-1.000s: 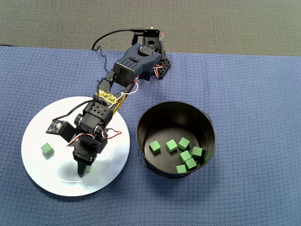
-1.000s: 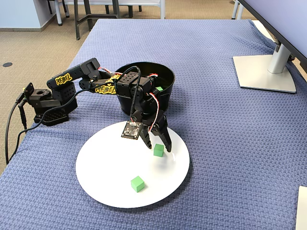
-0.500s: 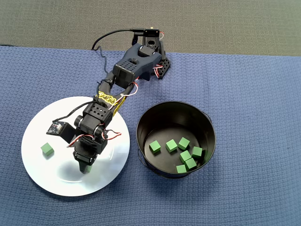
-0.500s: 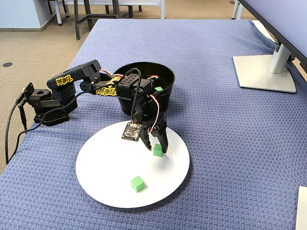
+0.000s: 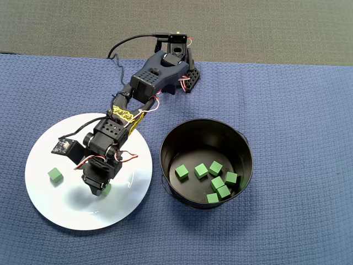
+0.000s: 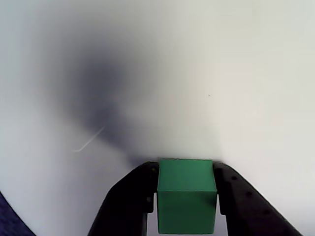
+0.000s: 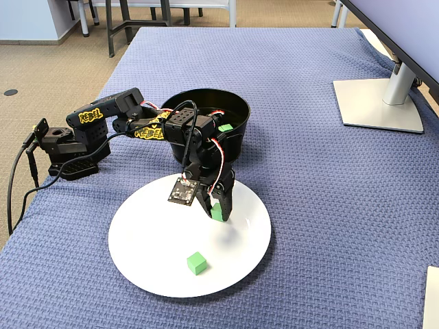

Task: Pick up the green cubes from the white plate and place them in the black recipient

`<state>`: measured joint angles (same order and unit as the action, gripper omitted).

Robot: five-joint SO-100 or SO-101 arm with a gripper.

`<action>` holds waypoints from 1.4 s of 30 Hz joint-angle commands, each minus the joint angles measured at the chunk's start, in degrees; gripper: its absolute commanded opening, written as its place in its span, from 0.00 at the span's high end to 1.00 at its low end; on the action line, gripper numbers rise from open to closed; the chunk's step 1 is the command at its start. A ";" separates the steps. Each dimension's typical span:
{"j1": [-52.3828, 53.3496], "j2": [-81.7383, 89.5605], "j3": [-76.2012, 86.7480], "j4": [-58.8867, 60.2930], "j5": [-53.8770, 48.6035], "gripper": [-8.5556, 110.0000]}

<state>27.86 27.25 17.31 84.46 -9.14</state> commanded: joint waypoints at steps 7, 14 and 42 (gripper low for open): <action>-1.67 33.13 20.48 2.20 1.32 0.93; -7.91 64.86 48.08 -2.29 -1.32 0.93; -16.35 72.33 63.19 -11.69 -9.84 0.64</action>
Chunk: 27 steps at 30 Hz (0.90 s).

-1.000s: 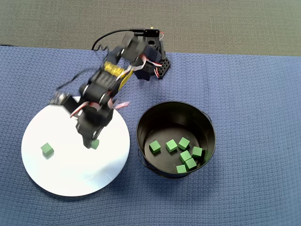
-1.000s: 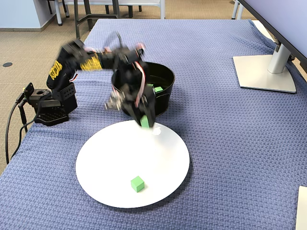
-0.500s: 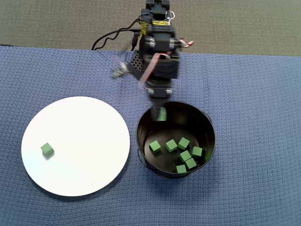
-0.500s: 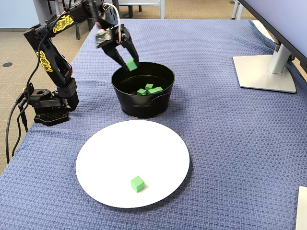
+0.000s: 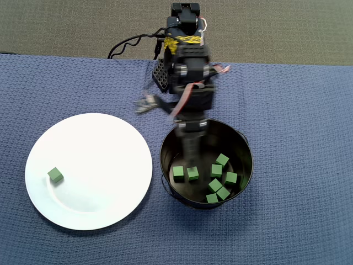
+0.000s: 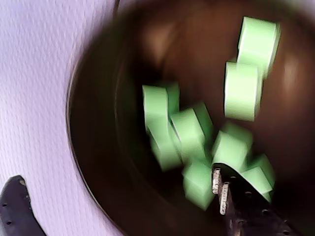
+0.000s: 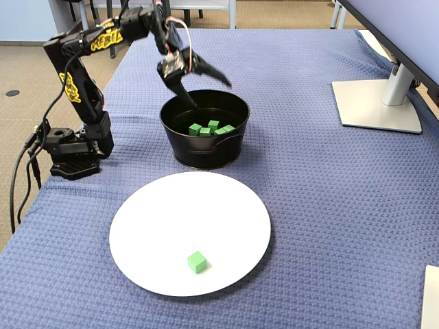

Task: Pick up the green cubes from the white plate and place them in the black recipient

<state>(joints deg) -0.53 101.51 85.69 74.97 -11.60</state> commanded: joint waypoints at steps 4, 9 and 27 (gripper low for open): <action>25.22 -7.65 -6.77 -5.80 -18.28 0.67; 35.33 -15.12 -8.00 -11.16 -26.63 0.66; 48.16 -38.32 -22.85 -25.14 -78.40 0.65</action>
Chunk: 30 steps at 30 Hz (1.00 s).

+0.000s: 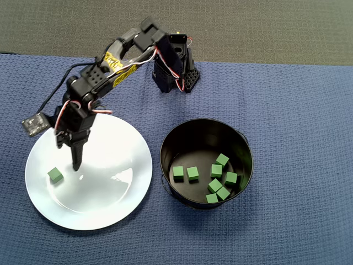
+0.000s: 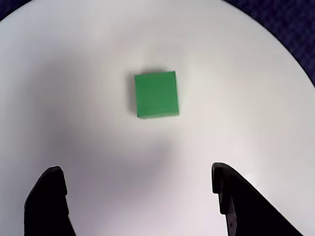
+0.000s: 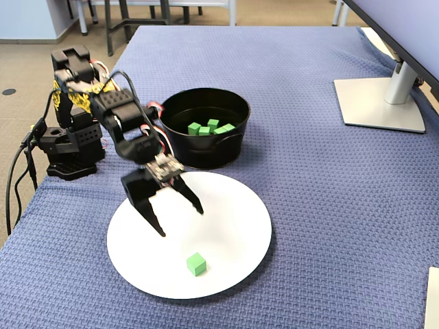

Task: Pick up the green cubes from the white plate and place them in the black recipient

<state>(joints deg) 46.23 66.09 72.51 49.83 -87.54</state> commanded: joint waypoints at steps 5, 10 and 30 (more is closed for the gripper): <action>2.02 -7.91 -12.74 -0.62 -3.08 0.65; 2.20 -12.22 -13.89 -4.48 -1.58 0.66; 0.79 -20.83 -19.86 -7.73 1.49 0.73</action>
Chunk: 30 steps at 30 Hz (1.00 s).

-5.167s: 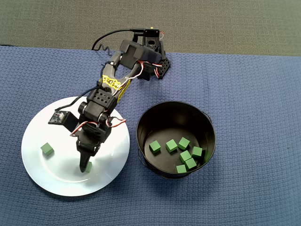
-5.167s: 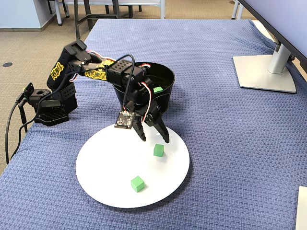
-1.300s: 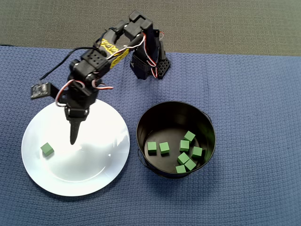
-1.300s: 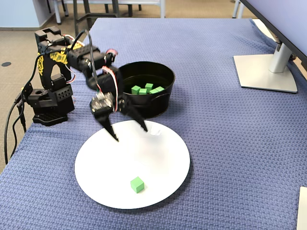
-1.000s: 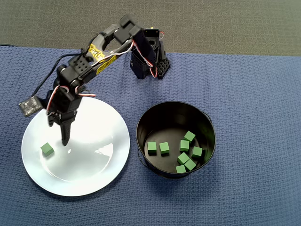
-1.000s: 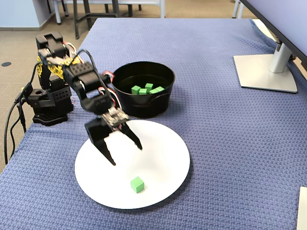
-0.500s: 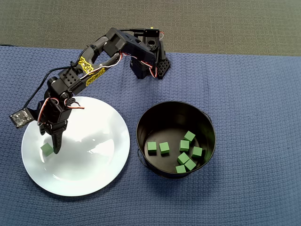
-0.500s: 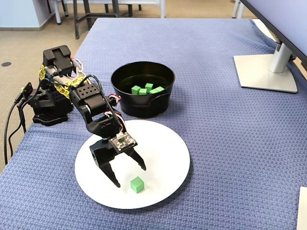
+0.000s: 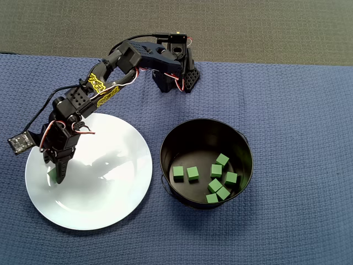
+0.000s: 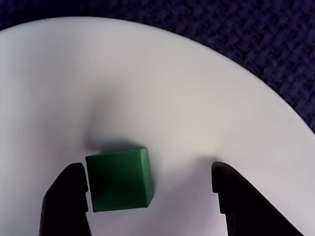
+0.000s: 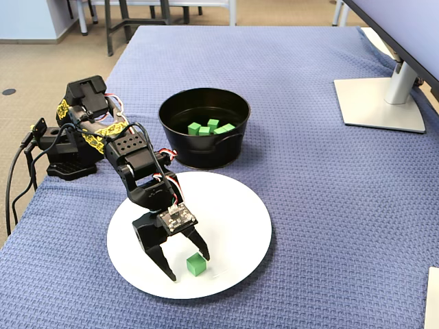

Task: Pick up the green cubes from the white plate and place them in the black recipient

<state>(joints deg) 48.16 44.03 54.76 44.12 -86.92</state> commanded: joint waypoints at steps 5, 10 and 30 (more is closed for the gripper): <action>-2.11 1.49 -1.67 -2.37 2.81 0.86; -2.46 1.49 -0.79 -4.75 4.31 0.93; -4.13 23.03 10.37 1.85 15.03 0.93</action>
<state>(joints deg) 46.23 52.38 62.31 43.51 -77.08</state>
